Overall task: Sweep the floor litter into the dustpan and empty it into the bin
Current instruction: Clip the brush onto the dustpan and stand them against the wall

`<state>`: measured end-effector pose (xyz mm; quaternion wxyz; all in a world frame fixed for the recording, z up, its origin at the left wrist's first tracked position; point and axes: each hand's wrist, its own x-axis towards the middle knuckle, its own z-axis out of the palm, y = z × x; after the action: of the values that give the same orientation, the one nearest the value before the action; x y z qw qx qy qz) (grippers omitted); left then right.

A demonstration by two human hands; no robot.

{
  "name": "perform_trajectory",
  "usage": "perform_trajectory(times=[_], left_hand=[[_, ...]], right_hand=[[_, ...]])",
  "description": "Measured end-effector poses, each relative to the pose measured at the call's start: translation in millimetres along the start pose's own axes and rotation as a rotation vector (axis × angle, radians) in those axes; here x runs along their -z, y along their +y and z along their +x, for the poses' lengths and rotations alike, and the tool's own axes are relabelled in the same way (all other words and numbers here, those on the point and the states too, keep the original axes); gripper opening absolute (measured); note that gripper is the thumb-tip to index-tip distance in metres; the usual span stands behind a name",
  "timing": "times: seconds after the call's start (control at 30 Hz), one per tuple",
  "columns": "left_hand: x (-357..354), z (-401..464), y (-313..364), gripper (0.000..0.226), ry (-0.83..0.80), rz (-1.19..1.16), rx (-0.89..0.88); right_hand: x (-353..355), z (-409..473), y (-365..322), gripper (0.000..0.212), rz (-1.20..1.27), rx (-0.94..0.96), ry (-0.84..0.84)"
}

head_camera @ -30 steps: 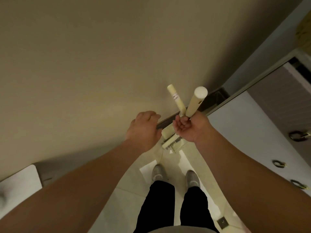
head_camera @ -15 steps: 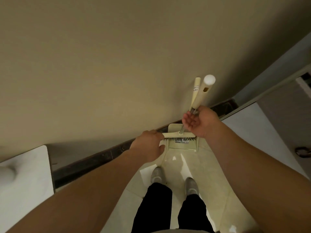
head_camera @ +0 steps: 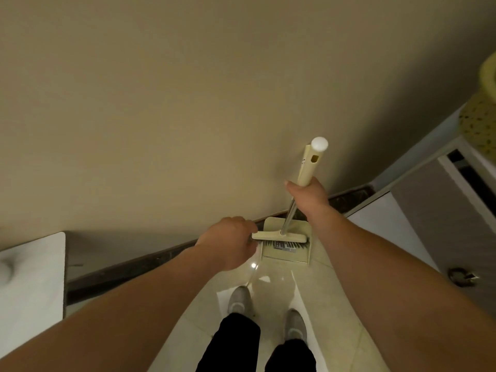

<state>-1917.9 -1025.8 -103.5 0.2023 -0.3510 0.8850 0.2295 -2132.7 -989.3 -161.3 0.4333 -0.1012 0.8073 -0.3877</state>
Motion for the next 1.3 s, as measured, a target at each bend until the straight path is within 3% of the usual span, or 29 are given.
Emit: perform_trajectory(times=[0.17, 0.43, 0.67, 0.77, 0.93, 1.07, 1.2, 1.3], left_hand=[[-8.0, 12.4, 23.0, 0.038, -0.028, -0.015, -0.033], [-5.4, 43.8, 68.4, 0.034, -0.030, -0.022, -0.148], [-9.0, 57.2, 80.8, 0.033, -0.040, 0.012, -0.163], [-7.1, 53.7, 75.0, 0.032, -0.052, 0.050, -0.130], [-5.3, 50.3, 68.5, 0.032, -0.093, 0.047, -0.069], [-9.1, 51.3, 73.9, 0.033, -0.066, 0.000, -0.086], [-8.2, 67.5, 82.5, 0.038, -0.032, -0.082, -0.138], [0.9, 91.8, 93.5, 0.055, 0.001, -0.150, -0.154]], right_hand=[[32.0, 4.4, 16.7, 0.056, 0.097, -0.013, 0.080], [113.2, 35.1, 3.8, 0.057, 0.307, -0.067, 0.465], [100.8, 39.3, 40.4, 0.064, 0.002, -0.123, 0.235], [101.0, 40.4, 56.0, 0.058, 0.031, -0.207, 0.238], [108.1, 33.1, 37.7, 0.057, -0.030, -0.089, 0.276], [108.2, 23.2, 20.4, 0.043, -0.091, -0.029, 0.278], [104.0, 9.4, 14.8, 0.062, -0.067, -0.013, 0.250], [109.1, 4.3, 7.7, 0.070, -0.003, 0.031, 0.257]])
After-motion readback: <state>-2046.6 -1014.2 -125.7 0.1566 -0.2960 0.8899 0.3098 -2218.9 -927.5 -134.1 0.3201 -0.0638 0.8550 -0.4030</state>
